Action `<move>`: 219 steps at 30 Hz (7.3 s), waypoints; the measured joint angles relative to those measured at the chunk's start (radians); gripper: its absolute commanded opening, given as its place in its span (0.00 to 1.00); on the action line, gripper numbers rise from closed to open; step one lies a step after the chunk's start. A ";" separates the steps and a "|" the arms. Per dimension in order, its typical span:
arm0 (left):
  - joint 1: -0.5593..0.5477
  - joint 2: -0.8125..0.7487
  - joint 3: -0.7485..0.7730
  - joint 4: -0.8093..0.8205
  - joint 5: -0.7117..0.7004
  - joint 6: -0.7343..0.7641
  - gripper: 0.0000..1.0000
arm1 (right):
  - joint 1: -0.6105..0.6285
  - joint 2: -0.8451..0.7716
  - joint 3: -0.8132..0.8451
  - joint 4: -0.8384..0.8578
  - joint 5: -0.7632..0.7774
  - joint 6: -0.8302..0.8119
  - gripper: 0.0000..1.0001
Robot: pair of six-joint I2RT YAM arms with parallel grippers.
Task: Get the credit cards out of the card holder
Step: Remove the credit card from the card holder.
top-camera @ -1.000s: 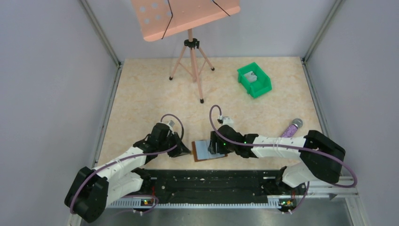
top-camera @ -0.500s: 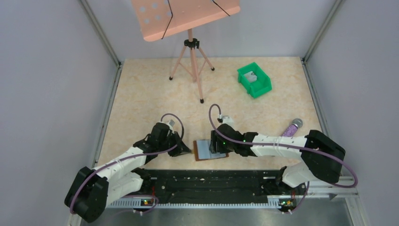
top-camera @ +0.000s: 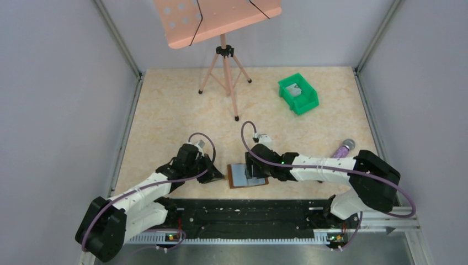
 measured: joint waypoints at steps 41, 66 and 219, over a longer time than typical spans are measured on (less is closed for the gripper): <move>0.000 0.081 -0.002 0.058 0.026 0.000 0.14 | 0.029 0.076 0.078 -0.026 -0.024 -0.008 0.40; 0.000 -0.037 0.081 -0.099 -0.039 0.008 0.30 | 0.020 -0.003 0.003 0.177 -0.174 0.002 0.47; -0.232 0.203 -0.032 0.377 -0.120 -0.093 0.00 | -0.261 -0.209 -0.311 0.334 -0.364 -0.019 0.14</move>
